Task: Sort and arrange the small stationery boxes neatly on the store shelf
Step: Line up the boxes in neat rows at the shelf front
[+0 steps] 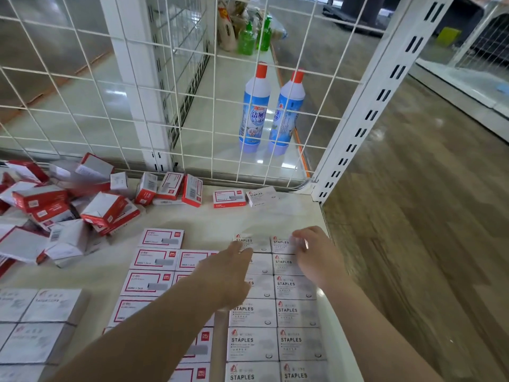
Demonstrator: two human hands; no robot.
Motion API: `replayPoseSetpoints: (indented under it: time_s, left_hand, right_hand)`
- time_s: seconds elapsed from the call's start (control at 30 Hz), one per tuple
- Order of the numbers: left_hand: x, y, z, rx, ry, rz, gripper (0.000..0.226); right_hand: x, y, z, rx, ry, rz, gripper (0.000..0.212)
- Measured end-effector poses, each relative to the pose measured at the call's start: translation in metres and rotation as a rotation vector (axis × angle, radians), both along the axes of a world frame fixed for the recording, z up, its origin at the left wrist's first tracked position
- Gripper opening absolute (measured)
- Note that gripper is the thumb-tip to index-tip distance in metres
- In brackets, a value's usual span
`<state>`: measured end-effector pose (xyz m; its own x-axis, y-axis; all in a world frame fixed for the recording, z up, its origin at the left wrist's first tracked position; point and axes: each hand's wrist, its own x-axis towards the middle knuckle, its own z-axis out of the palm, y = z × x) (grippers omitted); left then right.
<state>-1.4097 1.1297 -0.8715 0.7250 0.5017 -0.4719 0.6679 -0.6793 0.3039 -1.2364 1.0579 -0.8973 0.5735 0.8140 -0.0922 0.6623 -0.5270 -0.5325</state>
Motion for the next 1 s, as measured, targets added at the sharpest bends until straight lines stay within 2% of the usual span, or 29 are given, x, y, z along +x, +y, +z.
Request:
replayPoseSetpoints:
  time_s: [0.1, 0.3, 0.7, 1.0]
  left_hand:
    - [-0.001, 0.0, -0.002, 0.007, 0.005, -0.01, 0.064]
    - [-0.002, 0.003, -0.003, -0.007, 0.011, -0.024, 0.064]
    - [-0.004, 0.005, -0.001, 0.016, -0.047, -0.011, 0.06]
    - [-0.006, 0.007, -0.004, 0.063, 0.002, -0.053, 0.061]
  right_hand:
    - [-0.008, 0.007, 0.0, 0.03, 0.032, 0.096, 0.039]
    - [-0.013, 0.016, -0.004, -0.058, 0.04, 0.215, 0.046]
    - [-0.015, 0.017, -0.001, -0.093, 0.015, 0.227, 0.05]
    - [-0.017, 0.017, -0.003, -0.083, 0.056, 0.167, 0.052]
